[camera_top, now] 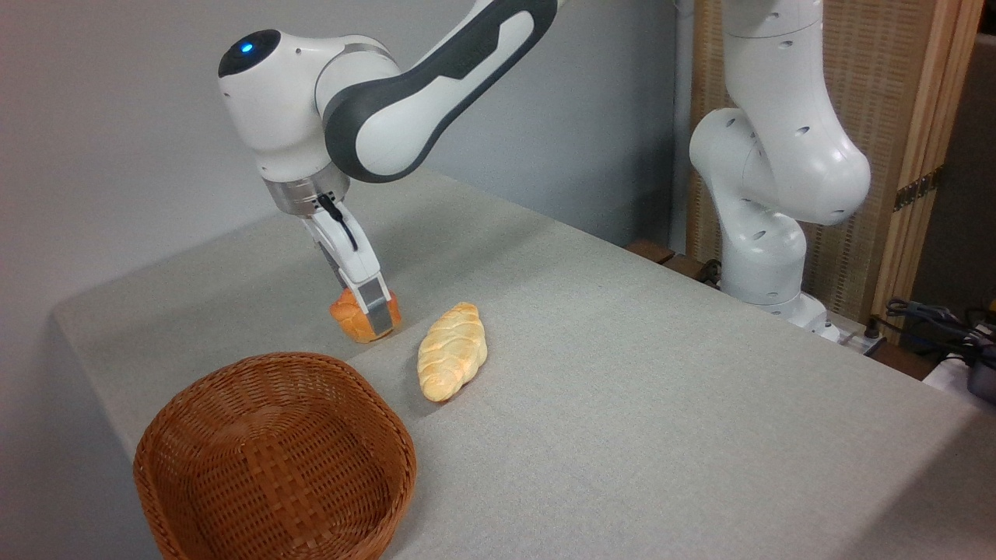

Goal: Put bread into the basket
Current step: 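Lower the open gripper around the small orange bread roll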

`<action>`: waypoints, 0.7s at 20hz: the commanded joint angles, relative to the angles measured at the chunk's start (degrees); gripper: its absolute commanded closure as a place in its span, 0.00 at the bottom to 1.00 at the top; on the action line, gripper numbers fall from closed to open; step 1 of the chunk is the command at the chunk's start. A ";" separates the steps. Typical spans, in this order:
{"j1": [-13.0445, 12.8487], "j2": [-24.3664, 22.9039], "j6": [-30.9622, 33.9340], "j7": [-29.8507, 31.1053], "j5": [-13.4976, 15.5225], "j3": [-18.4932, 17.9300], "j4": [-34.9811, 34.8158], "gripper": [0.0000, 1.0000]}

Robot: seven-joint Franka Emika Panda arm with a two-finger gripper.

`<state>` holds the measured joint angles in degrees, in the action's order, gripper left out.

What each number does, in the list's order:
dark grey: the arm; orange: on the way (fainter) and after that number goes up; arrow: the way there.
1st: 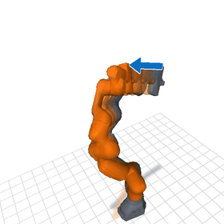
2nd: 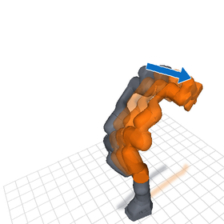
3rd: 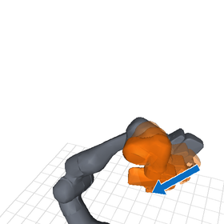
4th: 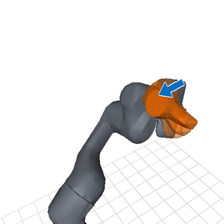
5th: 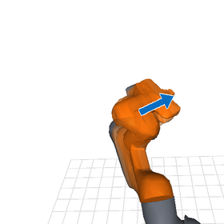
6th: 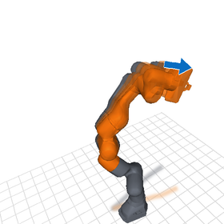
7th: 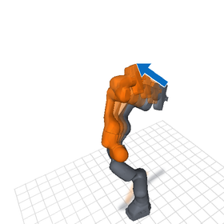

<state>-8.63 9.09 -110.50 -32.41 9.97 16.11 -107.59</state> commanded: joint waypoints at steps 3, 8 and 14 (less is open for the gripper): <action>-0.86 0.67 -0.68 1.38 0.22 0.94 2.21 0.00; -2.36 1.10 -0.50 1.39 -0.13 0.94 2.13 0.00; -2.97 3.48 -0.77 1.48 -7.07 0.94 2.13 0.00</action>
<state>-10.91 10.75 -111.13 -32.20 5.96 17.18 -106.39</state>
